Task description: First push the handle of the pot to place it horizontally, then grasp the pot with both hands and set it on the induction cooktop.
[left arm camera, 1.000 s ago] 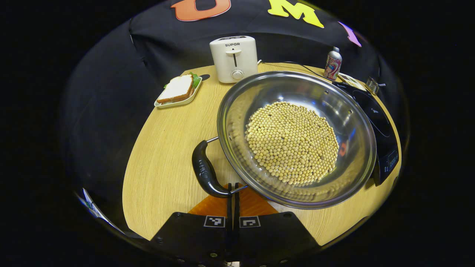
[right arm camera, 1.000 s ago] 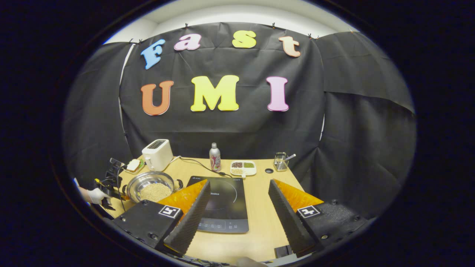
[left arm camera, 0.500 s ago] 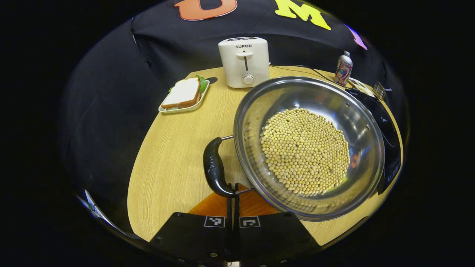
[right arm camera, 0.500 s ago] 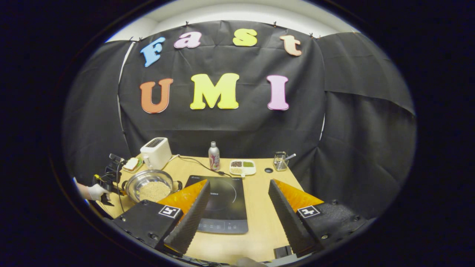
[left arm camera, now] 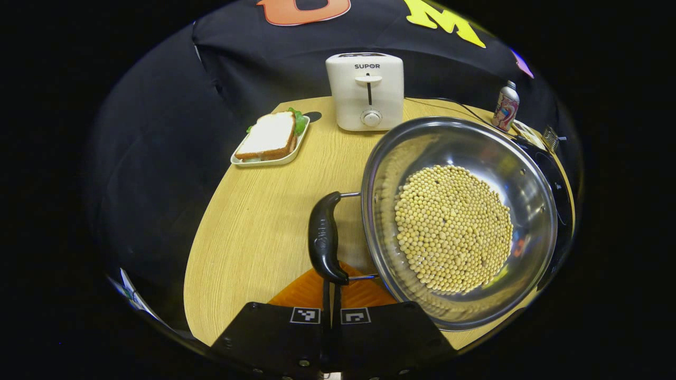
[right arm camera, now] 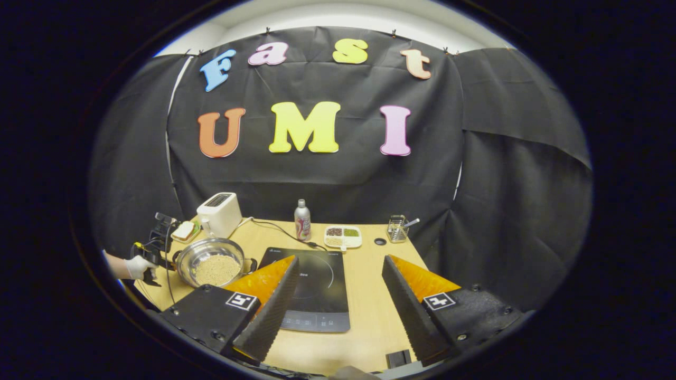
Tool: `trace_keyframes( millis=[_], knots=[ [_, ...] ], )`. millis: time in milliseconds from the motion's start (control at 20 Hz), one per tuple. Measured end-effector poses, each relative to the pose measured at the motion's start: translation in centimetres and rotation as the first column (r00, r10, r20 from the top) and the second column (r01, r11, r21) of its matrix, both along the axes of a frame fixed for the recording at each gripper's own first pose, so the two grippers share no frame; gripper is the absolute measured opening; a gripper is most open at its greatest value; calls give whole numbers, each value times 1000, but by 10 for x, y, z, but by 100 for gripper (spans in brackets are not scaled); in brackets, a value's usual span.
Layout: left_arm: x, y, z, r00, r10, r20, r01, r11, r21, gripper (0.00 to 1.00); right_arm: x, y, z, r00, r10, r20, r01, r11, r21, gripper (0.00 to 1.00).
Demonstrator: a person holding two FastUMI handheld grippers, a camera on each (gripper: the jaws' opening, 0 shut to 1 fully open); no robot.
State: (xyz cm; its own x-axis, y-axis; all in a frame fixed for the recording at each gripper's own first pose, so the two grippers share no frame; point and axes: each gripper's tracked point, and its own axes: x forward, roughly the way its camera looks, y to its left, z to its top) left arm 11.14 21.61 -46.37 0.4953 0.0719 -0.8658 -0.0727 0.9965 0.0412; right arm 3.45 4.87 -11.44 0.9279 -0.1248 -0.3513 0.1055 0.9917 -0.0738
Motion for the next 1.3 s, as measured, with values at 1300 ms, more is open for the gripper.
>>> trace_keyframes(
  millis=[1300],
  knots=[
    [-5,37,37,988,52,144,-34,992,-124,31,59,73,-66,976,164,-140,-158,986,56,97]
  ],
)
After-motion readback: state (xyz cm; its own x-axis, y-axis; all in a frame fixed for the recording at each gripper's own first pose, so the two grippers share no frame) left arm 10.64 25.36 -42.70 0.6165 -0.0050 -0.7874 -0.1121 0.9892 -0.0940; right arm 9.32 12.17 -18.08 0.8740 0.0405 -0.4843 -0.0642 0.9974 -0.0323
